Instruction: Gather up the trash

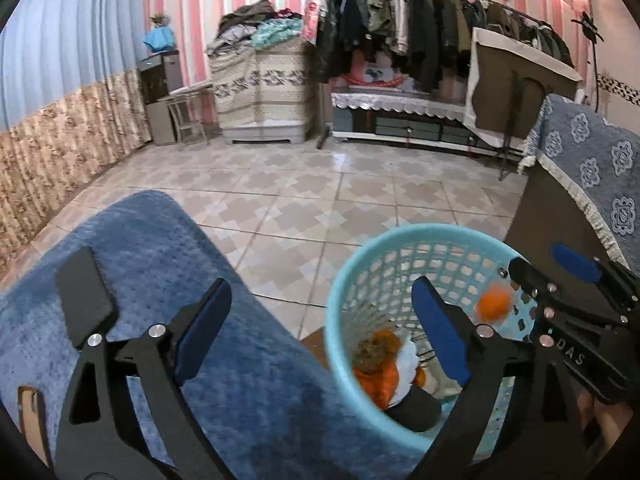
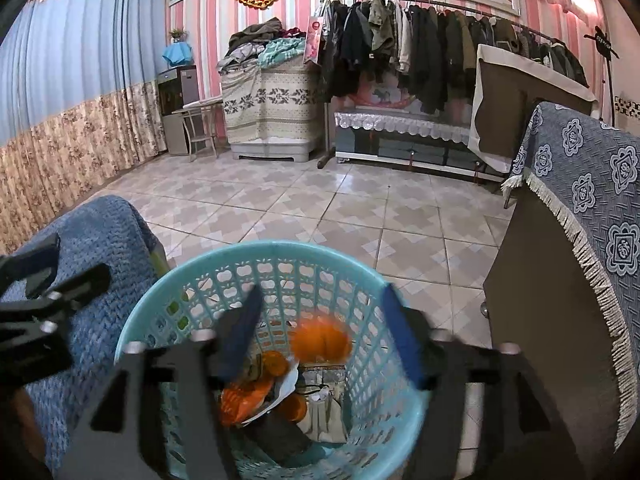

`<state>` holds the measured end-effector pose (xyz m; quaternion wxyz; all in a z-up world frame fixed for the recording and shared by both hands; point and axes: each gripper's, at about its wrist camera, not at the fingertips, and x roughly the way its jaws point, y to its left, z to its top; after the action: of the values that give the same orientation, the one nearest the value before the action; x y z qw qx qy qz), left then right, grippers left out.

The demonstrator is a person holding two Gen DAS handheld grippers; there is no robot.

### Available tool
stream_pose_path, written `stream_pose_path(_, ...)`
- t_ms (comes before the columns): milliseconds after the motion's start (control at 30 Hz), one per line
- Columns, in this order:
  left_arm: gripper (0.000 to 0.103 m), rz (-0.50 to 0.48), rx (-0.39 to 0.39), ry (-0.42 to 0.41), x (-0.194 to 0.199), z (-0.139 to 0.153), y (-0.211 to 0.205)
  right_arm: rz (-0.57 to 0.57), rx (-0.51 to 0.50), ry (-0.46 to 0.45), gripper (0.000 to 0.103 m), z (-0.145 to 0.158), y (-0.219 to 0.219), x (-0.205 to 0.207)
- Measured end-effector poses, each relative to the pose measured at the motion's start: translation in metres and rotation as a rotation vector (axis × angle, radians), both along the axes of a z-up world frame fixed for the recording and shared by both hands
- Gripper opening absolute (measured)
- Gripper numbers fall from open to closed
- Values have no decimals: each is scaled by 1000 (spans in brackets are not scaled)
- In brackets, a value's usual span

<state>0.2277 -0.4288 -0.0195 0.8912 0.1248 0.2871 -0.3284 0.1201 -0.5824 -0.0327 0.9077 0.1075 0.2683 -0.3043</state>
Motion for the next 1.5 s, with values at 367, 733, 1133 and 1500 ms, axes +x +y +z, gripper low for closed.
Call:
stream_pose_path(367, 97, 101, -15, -29, -1, 12, 52, 9, 15, -9, 93, -1, 5, 0)
stream_pose_path(733, 98, 197, -52, -10, -24, 31, 118, 37, 8, -22, 99, 10, 33, -16)
stream_pose_path(1133, 98, 375, -59, -106, -88, 65, 237, 229, -38, -138, 99, 54, 137, -50)
stream_pose_path(1500, 98, 536, -93, -180, -162, 58, 330, 365, 29, -105, 99, 36, 221, -64)
